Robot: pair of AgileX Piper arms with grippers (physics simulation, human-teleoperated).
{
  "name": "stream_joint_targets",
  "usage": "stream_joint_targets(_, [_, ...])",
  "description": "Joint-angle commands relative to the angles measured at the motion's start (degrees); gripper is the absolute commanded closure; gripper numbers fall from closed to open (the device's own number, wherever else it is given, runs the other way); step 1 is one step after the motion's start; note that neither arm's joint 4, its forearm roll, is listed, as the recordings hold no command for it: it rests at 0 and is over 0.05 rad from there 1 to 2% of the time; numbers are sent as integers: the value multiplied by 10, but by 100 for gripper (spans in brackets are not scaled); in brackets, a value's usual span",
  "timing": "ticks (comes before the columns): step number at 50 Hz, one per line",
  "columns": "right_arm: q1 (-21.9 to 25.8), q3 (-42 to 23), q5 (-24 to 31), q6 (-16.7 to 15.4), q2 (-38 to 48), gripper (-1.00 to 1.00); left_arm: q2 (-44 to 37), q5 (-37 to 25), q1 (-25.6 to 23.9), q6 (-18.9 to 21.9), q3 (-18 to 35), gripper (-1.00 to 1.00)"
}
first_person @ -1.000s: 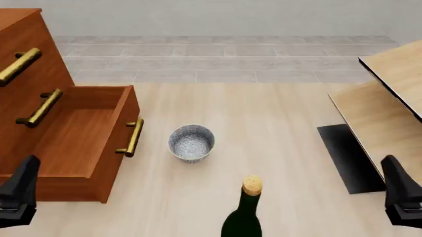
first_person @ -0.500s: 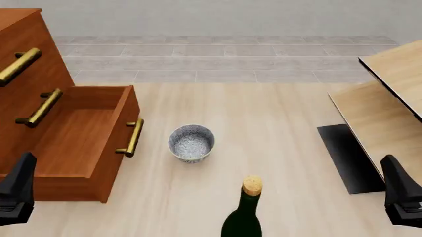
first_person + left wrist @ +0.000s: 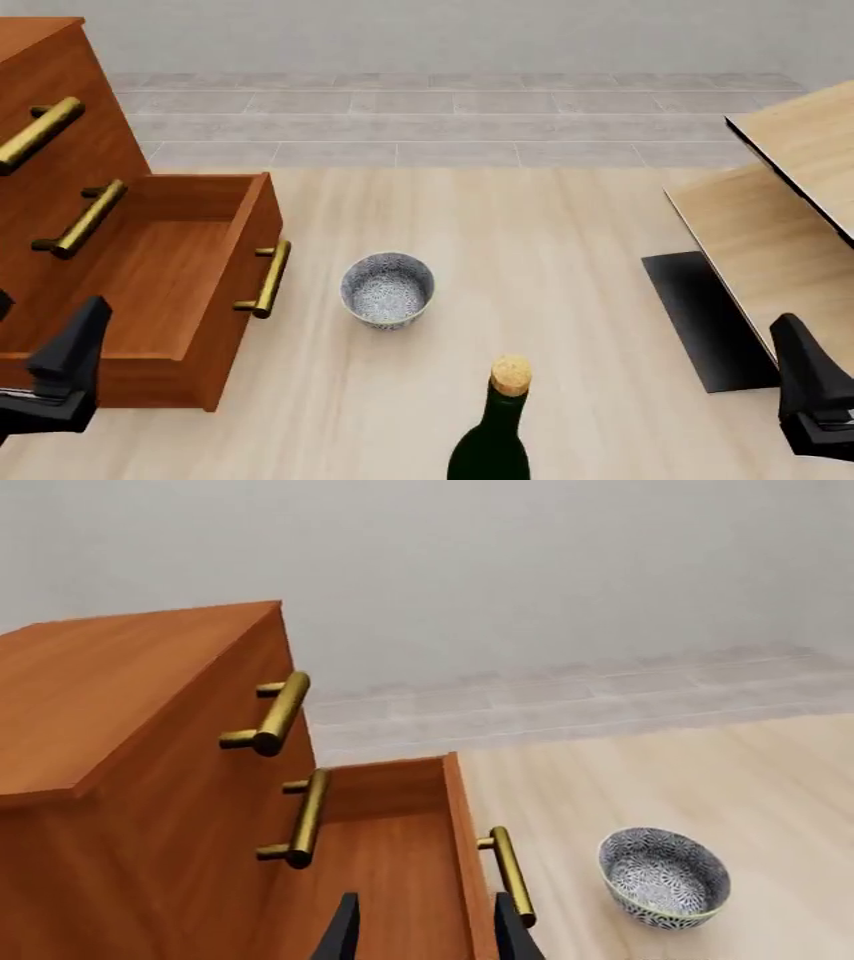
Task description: Put the bowl on top of the cabinet.
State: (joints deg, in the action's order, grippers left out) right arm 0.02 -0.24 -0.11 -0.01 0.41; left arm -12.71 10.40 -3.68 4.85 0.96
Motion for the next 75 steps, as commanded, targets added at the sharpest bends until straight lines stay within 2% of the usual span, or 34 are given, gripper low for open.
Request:
stream_joint_targets(1, [0,0,0,0,0,-100,-116,61,-23,14,29,-100])
stream_joint_targets(13, [0,0,0,0,0,-100,-149,45,-60,27,86,-100])
stream_joint_targets(19, [0,0,0,0,0,-100,-189,47,-80,49,105,-100])
stream_joint_targets(39, [0,0,0,0,0,-100,-303,51,-99,85,183,-100])
stream_joint_targets(53, [0,0,0,0,0,-100,-377,-5,-117,99,259,-100])
stream_joint_targets(55, [0,0,0,0,0,-100,-397,-22,-118,85,278,-100])
stream_joint_targets(57, [0,0,0,0,0,-100,-398,-34,-128,93,290,-100])
stream_joint_targets(59, [0,0,0,0,0,-100,-415,-53,-132,83,308,-100])
stream_joint_targets(61, [0,0,0,0,0,-100,-408,-49,-142,96,306,-100])
stream_joint_targets(63, [0,0,0,0,0,-100,-428,-63,-135,84,325,-100])
stream_joint_targets(65, [0,0,0,0,0,-100,-425,-62,-144,94,329,-100])
stream_joint_targets(66, [0,0,0,0,0,-100,-442,-76,-141,81,344,-100])
stream_joint_targets(68, [0,0,0,0,0,-100,-433,-72,-155,98,343,-100])
stream_joint_targets(75, [0,0,0,0,0,-100,-457,-93,-167,94,367,-100])
